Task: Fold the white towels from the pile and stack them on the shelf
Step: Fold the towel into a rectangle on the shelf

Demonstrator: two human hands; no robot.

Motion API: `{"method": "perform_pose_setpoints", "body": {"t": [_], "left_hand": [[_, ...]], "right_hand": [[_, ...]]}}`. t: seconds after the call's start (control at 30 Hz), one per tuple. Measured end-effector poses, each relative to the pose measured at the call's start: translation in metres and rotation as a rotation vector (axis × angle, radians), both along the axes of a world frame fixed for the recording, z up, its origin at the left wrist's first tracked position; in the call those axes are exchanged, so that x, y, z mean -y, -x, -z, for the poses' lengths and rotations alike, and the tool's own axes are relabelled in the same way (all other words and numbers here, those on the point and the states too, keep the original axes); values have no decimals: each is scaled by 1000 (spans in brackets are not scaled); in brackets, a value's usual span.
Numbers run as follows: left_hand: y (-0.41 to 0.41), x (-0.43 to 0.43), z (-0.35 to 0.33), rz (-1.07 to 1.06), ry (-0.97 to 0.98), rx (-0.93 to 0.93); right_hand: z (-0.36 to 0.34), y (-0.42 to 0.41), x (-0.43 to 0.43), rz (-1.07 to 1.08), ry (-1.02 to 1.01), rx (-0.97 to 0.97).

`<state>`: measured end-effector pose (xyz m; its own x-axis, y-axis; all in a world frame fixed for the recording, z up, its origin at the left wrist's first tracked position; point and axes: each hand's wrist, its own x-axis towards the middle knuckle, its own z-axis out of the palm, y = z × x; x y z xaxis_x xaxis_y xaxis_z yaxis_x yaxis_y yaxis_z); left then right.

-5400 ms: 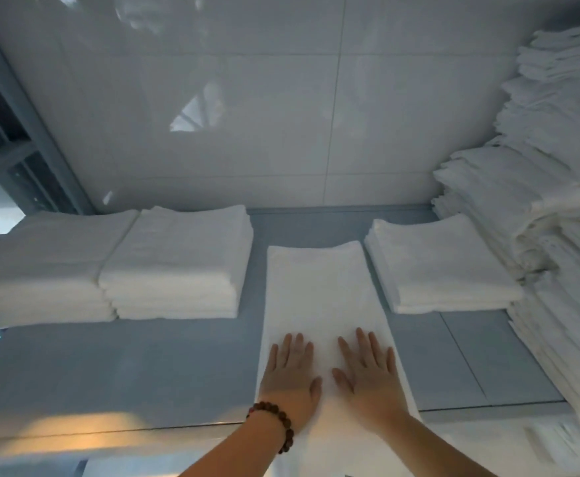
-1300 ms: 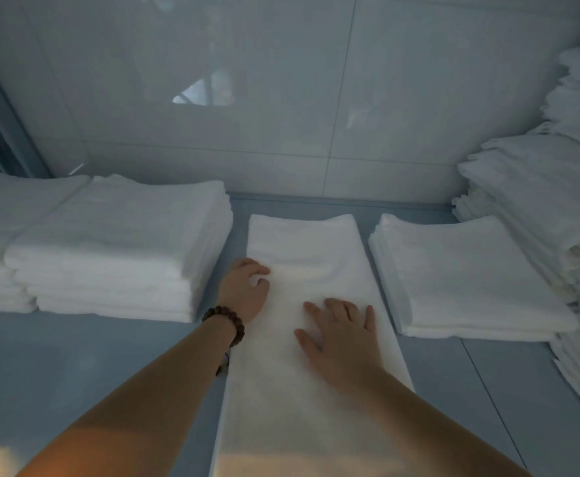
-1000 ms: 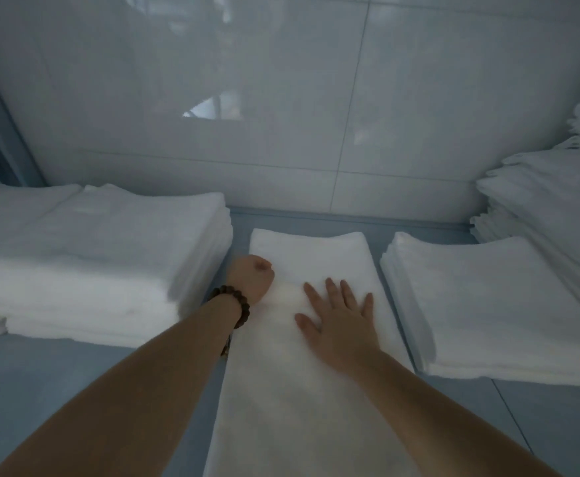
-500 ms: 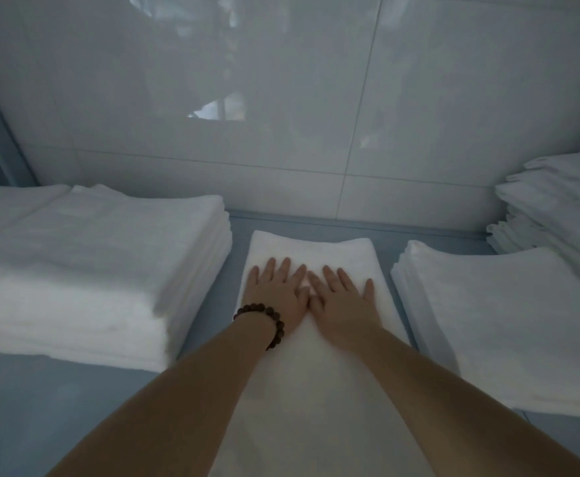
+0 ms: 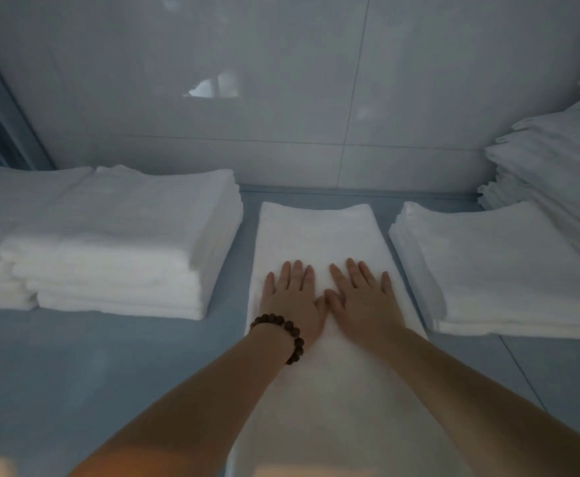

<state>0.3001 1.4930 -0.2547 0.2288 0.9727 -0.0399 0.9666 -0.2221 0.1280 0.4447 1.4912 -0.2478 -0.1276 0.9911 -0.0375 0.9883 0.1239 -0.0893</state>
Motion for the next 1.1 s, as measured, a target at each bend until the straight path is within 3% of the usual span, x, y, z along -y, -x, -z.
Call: {"method": "perform_pose_setpoints", "body": {"t": [0.27,0.4,0.5,0.77,1.1], "left_hand": [[14,84,-28,-62,141,-172],[-4,158,-28,-18,213,-44],[1,182,-20,-13,153,-6],[20,140,-5,28,14,-36],[51,134,-9,109,71,-71]], "right_hand": [[-9,-14,109,28,86,-20],[-4,-6,170,33,108,-26],[-2,1,187,61,103,10],[-6,19,151,104,80,-2],[-6,-11,152,30,97,14]]}}
